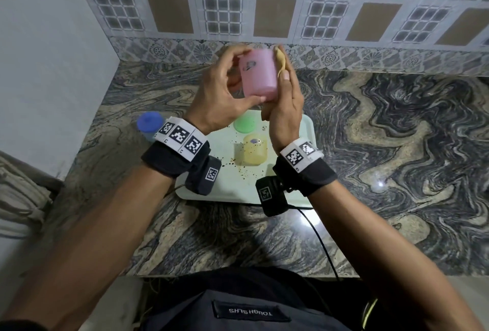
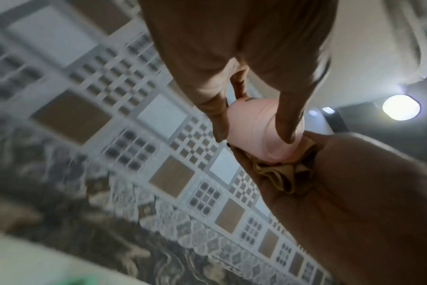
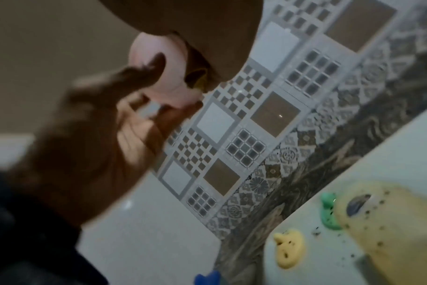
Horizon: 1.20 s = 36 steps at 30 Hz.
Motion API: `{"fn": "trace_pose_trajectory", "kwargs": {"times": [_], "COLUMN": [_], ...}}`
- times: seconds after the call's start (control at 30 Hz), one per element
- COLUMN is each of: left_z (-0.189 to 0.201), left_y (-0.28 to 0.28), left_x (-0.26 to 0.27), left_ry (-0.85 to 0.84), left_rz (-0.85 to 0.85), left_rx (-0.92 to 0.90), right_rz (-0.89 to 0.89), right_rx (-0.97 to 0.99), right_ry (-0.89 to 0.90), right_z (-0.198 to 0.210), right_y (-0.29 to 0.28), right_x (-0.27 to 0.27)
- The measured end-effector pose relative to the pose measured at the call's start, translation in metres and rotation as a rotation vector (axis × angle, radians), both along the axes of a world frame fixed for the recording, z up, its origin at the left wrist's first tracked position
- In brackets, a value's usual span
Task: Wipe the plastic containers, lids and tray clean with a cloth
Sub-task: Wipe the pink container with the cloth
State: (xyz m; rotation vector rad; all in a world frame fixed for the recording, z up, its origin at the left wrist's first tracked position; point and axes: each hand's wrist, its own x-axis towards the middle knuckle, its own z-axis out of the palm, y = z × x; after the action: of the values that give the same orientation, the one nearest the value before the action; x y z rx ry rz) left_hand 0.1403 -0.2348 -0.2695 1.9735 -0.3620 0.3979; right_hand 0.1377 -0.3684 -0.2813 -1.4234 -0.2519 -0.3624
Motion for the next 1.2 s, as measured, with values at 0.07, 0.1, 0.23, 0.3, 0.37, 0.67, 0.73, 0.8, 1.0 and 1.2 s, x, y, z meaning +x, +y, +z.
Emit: {"fn": "trace_pose_trajectory", "kwargs": {"times": [0.07, 0.1, 0.23, 0.3, 0.37, 0.67, 0.73, 0.8, 1.0, 1.2], "left_z": [-0.004, -0.002, 0.006, 0.003, -0.005, 0.003, -0.003, -0.011, 0.0, -0.01], "left_y": [0.001, 0.002, -0.001, -0.003, -0.002, -0.004, -0.007, -0.008, -0.005, -0.008], "left_x": [0.001, 0.002, 0.005, 0.005, 0.003, -0.001, -0.003, -0.003, 0.003, 0.001], "left_ry": [0.092, 0.088, -0.076, -0.092, -0.028, -0.2, -0.125, -0.015, -0.01, 0.024], "left_rz": [0.0, 0.061, 0.139, 0.101, 0.082, 0.135, 0.101, 0.069, 0.158, 0.051], "left_rx": [-0.01, 0.107, 0.36, 0.289, 0.142, 0.303, 0.114, -0.05, 0.248, -0.042], "right_rz": [0.022, 0.046, 0.021, 0.006, 0.027, 0.01, 0.02, 0.036, 0.003, 0.055], "right_rx": [0.006, -0.006, -0.257, -0.242, -0.084, -0.139, -0.023, 0.028, -0.226, 0.039], "right_ry": [0.055, 0.06, -0.072, -0.091, -0.004, -0.077, 0.011, 0.135, -0.054, 0.037], "right_z": [0.002, 0.002, -0.012, -0.016, -0.012, -0.013, -0.009, -0.005, -0.018, -0.015], "right_y": [-0.002, -0.003, 0.001, 0.003, 0.003, 0.003, 0.004, 0.0, 0.0, -0.001], "right_x": [0.003, 0.002, 0.002, 0.003, 0.005, 0.004, 0.007, 0.012, 0.011, 0.013]}}
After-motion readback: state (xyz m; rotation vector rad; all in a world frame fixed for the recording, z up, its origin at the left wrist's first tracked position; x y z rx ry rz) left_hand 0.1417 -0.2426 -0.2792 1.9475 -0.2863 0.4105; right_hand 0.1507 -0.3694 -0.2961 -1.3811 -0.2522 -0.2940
